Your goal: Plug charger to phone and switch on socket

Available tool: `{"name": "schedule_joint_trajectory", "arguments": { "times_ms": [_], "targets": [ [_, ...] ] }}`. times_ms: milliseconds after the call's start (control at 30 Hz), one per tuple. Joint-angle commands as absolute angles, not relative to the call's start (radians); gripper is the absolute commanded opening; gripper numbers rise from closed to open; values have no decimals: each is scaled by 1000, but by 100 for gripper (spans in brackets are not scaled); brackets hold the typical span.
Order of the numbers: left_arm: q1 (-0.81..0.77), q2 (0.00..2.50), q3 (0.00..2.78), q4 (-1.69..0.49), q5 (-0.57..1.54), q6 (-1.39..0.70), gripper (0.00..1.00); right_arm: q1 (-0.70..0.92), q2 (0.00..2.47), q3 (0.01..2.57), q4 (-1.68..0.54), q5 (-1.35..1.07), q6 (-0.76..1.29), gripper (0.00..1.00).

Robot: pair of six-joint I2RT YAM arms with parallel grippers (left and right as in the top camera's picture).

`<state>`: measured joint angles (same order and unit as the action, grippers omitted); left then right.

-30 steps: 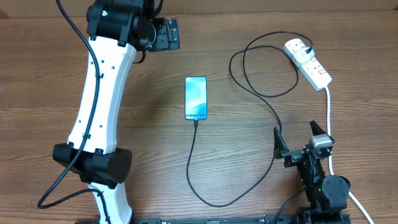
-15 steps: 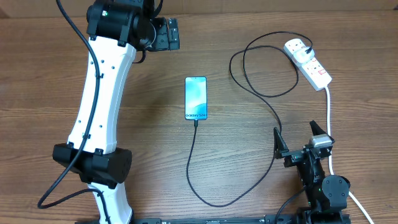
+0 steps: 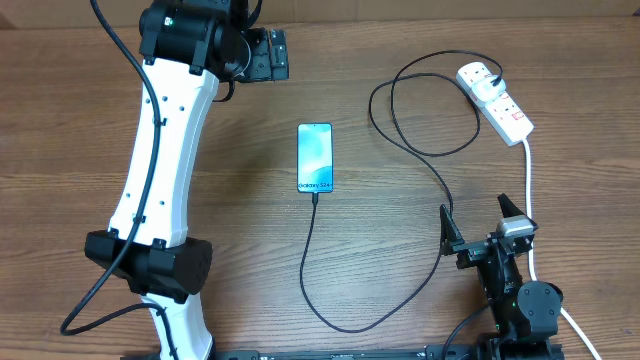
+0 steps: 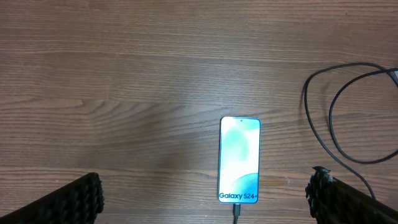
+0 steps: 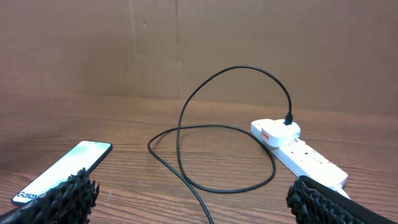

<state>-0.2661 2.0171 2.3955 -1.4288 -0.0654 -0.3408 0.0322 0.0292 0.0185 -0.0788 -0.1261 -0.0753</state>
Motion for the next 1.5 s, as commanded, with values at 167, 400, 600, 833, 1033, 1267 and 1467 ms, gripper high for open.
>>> {"name": "schedule_joint_trajectory", "arguments": {
  "times_ms": [167, 400, 600, 833, 1033, 1267, 1467],
  "targets": [
    [-262, 2025, 2397, -1429, -81, -337, 100, 27, 11, 8, -77, -120, -80, 100],
    [-262, 2025, 2397, -1429, -80, -337, 100, 31, 2, 8, -81, -99, -80, 100],
    [-262, 2025, 2397, -1429, -81, -337, 100, 38, 2, 8, -77, -99, -80, 100],
    [-262, 2025, 2397, -1429, -80, -337, 100, 38, 3, 8, -77, -99, -80, 100],
    [-262, 2025, 2397, -1429, -81, -337, 100, 38, 3, 8, -77, -99, -80, 100],
    [-262, 2025, 2397, -1429, -80, -337, 100, 38, 3, 8, -77, -99, -80, 100],
    [-262, 2025, 2397, -1429, -81, -337, 100, 38, 3, 8, -77, -99, -80, 100]
  ]
}}
